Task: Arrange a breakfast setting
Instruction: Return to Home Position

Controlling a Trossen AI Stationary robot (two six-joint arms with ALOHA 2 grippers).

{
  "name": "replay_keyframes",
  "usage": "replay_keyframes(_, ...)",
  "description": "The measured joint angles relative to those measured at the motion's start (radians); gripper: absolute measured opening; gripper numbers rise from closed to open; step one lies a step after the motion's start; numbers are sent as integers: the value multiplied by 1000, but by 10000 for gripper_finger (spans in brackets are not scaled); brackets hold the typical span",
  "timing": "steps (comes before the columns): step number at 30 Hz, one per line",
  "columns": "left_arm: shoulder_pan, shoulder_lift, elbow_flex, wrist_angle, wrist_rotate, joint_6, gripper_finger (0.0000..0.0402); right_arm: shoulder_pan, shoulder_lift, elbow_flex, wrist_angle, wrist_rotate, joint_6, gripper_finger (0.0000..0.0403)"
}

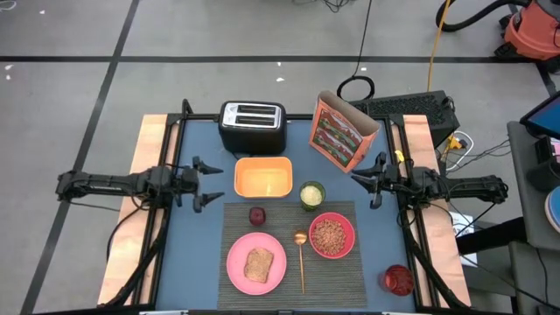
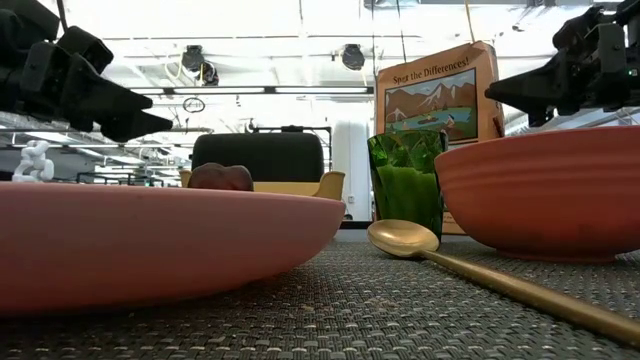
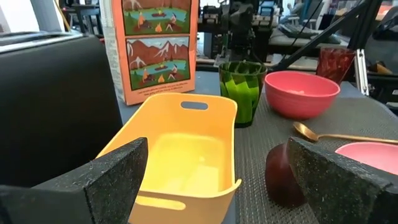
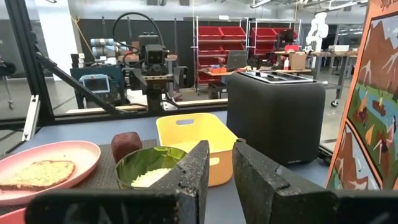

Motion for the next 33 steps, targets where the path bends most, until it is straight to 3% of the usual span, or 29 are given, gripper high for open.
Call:
replay_keyframes(18,-8,-193,0,1,3,0,388,0,0,-2,0,0,-55,63)
replay_keyframes(33,-8,-196,0,15,3,0,388,0,1,-2,1,-1,-52,63)
